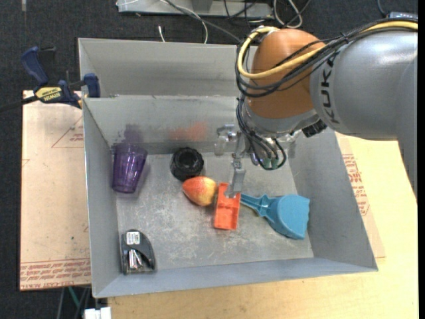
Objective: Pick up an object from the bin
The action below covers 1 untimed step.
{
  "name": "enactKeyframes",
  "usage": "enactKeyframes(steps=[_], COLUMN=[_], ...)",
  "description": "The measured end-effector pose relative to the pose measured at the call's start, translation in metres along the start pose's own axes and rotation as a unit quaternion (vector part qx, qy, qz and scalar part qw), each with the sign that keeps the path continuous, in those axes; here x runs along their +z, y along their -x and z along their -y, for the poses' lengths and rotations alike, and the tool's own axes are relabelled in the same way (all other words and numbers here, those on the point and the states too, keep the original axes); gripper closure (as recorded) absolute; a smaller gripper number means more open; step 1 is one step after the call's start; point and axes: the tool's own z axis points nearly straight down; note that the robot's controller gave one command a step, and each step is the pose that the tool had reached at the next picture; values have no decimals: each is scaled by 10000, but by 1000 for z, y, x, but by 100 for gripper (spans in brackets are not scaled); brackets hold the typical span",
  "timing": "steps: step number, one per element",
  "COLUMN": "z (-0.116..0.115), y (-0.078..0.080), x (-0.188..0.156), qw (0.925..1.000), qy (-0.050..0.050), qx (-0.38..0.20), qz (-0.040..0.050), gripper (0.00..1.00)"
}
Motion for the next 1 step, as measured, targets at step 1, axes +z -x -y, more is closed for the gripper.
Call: enactKeyframes(steps=[1], z=[0], y=[1], x=[-5], qw=[10000], qy=[2], qx=[10], qz=[36], gripper=[0])
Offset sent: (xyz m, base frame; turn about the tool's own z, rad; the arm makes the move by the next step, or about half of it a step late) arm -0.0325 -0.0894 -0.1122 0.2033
